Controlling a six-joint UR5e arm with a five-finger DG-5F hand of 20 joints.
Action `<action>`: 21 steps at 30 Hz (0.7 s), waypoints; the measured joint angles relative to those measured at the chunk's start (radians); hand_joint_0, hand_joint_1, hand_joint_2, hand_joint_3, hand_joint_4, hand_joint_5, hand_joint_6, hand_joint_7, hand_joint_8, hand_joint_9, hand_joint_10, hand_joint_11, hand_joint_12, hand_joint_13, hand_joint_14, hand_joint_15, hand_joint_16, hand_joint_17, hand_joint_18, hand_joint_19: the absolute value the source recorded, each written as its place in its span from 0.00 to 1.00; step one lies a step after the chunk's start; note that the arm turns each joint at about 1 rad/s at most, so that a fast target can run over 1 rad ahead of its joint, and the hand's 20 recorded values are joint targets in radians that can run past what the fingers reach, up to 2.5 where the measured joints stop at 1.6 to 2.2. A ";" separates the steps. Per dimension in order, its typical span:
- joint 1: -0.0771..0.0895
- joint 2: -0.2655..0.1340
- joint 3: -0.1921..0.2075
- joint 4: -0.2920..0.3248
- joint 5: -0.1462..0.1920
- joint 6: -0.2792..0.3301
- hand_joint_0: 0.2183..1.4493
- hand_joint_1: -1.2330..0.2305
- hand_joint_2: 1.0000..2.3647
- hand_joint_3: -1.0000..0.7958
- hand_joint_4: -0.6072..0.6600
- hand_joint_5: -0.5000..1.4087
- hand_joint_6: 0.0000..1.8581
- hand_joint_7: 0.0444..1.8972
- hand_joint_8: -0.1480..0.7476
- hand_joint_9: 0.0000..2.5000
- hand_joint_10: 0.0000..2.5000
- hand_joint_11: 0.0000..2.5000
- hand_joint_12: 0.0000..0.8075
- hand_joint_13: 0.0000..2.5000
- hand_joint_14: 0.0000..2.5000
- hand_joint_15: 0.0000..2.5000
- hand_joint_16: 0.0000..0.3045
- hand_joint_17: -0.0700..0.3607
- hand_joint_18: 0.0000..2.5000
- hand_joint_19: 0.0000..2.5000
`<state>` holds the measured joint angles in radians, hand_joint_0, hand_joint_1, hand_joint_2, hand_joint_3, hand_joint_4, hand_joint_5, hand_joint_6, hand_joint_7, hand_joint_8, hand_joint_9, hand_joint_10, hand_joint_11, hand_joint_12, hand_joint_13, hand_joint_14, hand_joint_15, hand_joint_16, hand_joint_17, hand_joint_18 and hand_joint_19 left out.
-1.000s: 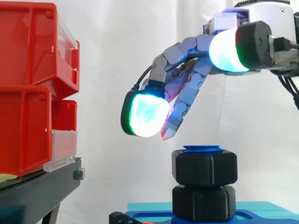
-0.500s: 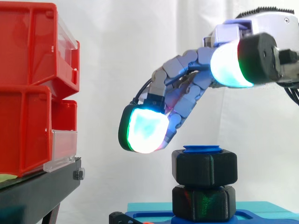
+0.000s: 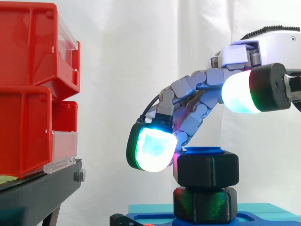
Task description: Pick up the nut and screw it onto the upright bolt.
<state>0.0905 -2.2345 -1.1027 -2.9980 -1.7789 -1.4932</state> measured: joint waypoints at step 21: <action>-0.041 0.000 0.000 -0.014 -0.034 -0.032 0.25 0.67 0.00 0.28 0.63 0.27 0.34 0.63 0.48 0.40 0.00 0.00 0.31 0.27 0.00 0.00 0.08 0.29 0.15 0.00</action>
<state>0.0496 -2.2344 -1.1029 -3.0117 -1.8133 -1.5248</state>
